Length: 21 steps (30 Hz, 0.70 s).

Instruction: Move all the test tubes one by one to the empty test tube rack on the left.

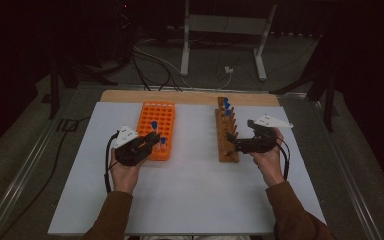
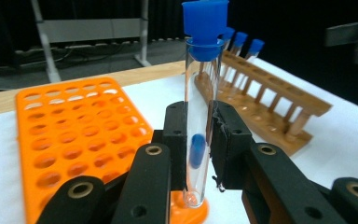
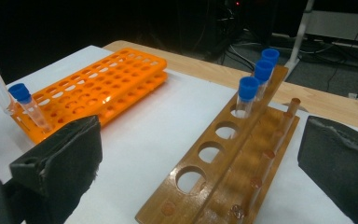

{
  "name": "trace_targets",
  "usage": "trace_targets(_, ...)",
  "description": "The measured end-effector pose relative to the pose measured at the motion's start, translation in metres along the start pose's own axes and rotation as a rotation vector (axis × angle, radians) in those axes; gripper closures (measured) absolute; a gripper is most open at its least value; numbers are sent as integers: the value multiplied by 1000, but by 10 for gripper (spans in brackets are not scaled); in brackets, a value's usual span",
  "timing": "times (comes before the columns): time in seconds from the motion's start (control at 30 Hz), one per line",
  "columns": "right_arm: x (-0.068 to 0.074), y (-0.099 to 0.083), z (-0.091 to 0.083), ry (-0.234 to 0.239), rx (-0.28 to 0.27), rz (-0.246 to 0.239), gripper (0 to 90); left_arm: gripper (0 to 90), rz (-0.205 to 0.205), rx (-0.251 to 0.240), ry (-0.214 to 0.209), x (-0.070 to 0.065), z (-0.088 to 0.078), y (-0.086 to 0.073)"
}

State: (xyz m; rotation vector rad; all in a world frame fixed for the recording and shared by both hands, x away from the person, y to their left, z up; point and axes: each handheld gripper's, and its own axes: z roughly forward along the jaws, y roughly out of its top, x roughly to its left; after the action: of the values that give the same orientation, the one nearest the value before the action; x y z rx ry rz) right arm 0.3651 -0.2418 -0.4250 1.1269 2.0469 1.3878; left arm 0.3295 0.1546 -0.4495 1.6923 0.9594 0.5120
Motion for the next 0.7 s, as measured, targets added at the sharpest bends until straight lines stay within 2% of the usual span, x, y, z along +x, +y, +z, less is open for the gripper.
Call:
trace_targets(0.07,-1,-2,0,-3,-4,2,0,783,3,-1,14,2,3,-3)
trace_targets(0.2,-2,-6,-1,4,-12,18,0,783,32,29,39,5,14,-8)
trace_targets(0.37,-3,-11,0,11,-7,25,0,783,42,61,63,6,25,-15)
trace_targets(0.6,-4,-12,-2,14,-13,30,0,784,40,108,73,8,29,-29)
trace_targets(0.7,-4,-12,-1,17,-11,27,0,784,68,136,68,8,31,-36)
